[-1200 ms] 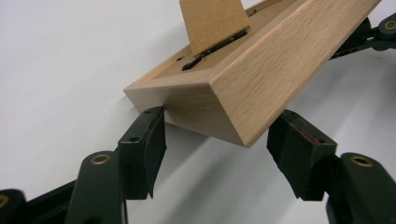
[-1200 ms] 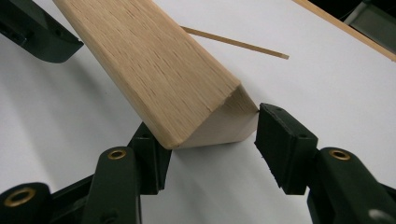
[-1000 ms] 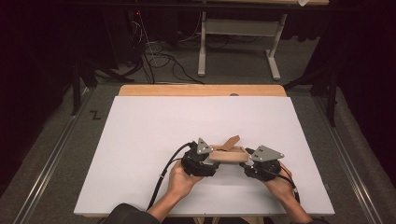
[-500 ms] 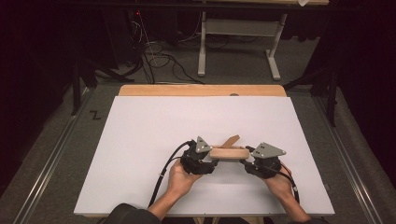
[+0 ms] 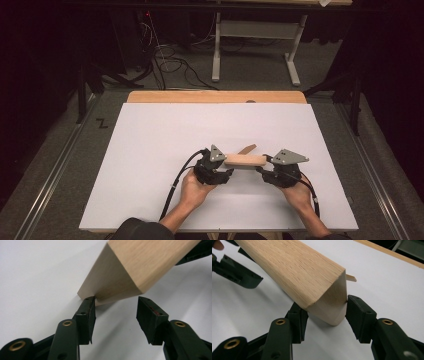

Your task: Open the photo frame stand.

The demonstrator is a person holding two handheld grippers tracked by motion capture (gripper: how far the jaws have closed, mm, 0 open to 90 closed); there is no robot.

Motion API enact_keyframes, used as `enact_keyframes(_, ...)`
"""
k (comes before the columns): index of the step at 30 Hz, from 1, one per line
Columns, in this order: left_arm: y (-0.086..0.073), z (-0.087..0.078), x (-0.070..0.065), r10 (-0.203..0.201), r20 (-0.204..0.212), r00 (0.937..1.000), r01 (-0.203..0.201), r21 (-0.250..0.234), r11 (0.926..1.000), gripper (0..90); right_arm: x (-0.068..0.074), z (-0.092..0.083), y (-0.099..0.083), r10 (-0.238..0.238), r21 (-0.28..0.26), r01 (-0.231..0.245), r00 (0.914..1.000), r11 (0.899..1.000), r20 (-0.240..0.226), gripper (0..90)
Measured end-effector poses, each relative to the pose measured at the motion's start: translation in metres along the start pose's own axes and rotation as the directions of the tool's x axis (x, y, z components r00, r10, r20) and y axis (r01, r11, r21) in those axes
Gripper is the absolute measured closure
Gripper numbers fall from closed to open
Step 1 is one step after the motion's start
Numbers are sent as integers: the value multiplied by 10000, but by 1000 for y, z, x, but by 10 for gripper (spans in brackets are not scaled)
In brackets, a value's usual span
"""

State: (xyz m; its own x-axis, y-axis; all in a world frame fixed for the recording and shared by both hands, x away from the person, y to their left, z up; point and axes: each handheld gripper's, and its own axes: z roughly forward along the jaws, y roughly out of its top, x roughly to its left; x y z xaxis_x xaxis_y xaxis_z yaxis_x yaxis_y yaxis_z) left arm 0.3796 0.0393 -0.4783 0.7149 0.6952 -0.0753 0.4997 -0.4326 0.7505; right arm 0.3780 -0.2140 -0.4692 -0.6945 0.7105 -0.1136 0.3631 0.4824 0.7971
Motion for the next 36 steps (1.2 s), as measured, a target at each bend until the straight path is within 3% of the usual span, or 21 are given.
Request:
enact_keyframes(3,0,1,2,-128,64,9999,129,-104,9999,492,-3,1,1,325,-94,-327,9994,9994,-126,526)
enact_keyframes(17,1,3,7,-328,-1,9995,328,-307,9990,499,-11,7,3,1018,-297,-1030,9940,9942,-408,528)
enact_keyframes(19,2,4,8,-402,10,9992,402,-275,9988,500,-14,8,2,1467,-290,-1486,9875,9885,-572,529)
enact_keyframes(24,5,5,10,-482,17,9988,482,-270,9985,501,-18,11,2,1872,-391,-1903,9797,9809,-717,531)
enact_keyframes(36,8,10,13,-555,-120,9984,552,-260,9981,505,-23,17,1,2121,-424,-2147,9755,9758,-585,567)
